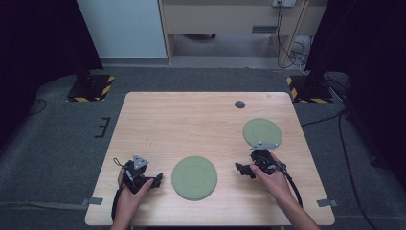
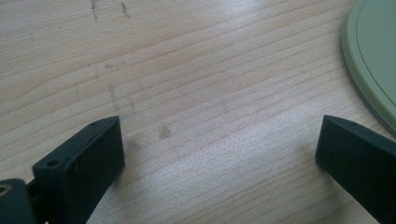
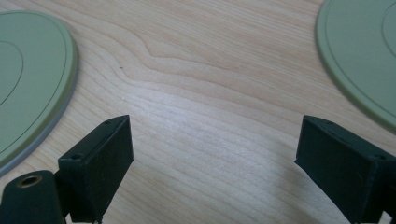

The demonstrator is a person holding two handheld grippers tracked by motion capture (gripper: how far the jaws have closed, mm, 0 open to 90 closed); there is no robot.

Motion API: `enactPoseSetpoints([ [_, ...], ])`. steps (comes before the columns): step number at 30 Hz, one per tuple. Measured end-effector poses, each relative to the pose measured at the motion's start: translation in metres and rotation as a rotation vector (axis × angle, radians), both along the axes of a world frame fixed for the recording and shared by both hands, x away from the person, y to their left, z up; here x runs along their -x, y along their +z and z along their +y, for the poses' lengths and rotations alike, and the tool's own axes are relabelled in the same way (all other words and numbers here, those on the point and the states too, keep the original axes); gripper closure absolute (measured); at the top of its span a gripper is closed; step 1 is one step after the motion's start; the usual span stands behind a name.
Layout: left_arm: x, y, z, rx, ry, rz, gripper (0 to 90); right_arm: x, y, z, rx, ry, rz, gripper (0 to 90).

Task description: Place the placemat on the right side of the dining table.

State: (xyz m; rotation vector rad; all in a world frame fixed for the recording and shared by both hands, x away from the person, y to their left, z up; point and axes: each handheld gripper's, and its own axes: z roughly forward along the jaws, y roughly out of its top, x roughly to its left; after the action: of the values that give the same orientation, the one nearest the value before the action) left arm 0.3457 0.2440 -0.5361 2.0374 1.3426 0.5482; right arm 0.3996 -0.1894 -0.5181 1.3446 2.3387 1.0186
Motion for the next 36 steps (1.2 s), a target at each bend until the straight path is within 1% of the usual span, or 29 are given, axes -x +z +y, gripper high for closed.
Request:
enactPoseSetpoints([
  [6, 0.000, 0.000, 0.000, 0.000, 0.000, 0.000, 0.6, 0.001, -0.006, 0.009, 0.001, 0.004, 0.001, 11.0],
  [11, 0.000, 0.000, 0.000, 0.000, 0.000, 0.000, 0.6, 0.000, -0.012, 0.018, -0.004, -0.006, -0.007, 9.8],
  [12, 0.000, 0.000, 0.000, 0.000, 0.000, 0.000, 0.6, -0.001, -0.013, 0.019, 0.002, -0.007, -0.013, 9.6],
  [14, 0.000, 0.000, 0.000, 0.000, 0.000, 0.000, 0.6, -0.001, -0.014, 0.023, -0.005, -0.017, -0.020, 8.7],
  [16, 0.000, 0.000, 0.000, 0.000, 0.000, 0.000, 0.5, -0.001, -0.014, 0.024, -0.003, -0.022, -0.020, 7.7],
  [17, 0.000, 0.000, 0.000, 0.000, 0.000, 0.000, 0.5, -0.001, -0.015, 0.026, 0.006, -0.020, -0.025, 7.2],
  [22, 0.000, 0.000, 0.000, 0.000, 0.000, 0.000, 0.6, 0.000, -0.016, 0.029, 0.023, -0.021, -0.041, 6.3],
  [23, 0.000, 0.000, 0.000, 0.000, 0.000, 0.000, 0.5, 0.002, -0.017, 0.031, 0.046, -0.016, -0.051, 6.0],
  [24, 0.000, 0.000, 0.000, 0.000, 0.000, 0.000, 0.5, 0.002, -0.017, 0.031, 0.046, -0.016, -0.051, 6.0],
  [25, 0.000, 0.000, 0.000, 0.000, 0.000, 0.000, 0.5, 0.003, -0.018, 0.033, 0.071, -0.009, -0.068, 5.5],
  [26, 0.000, 0.000, 0.000, 0.000, 0.000, 0.000, 0.5, 0.003, -0.018, 0.033, 0.071, -0.009, -0.068, 5.5],
  [27, 0.000, 0.000, 0.000, 0.000, -0.001, 0.000, 0.4, 0.004, -0.019, 0.035, 0.082, -0.007, -0.079, 4.5],
  [31, 0.000, 0.000, 0.000, 0.000, -0.001, 0.001, 0.4, 0.005, -0.020, 0.035, 0.081, -0.005, -0.082, 4.5],
  [33, 0.000, 0.000, 0.000, 0.000, -0.002, 0.001, 0.3, 0.006, -0.020, 0.034, 0.077, 0.013, -0.091, 4.5],
  [36, 0.000, 0.000, 0.000, 0.000, -0.003, 0.001, 0.2, 0.008, -0.021, 0.033, 0.073, 0.024, -0.092, 4.5],
])
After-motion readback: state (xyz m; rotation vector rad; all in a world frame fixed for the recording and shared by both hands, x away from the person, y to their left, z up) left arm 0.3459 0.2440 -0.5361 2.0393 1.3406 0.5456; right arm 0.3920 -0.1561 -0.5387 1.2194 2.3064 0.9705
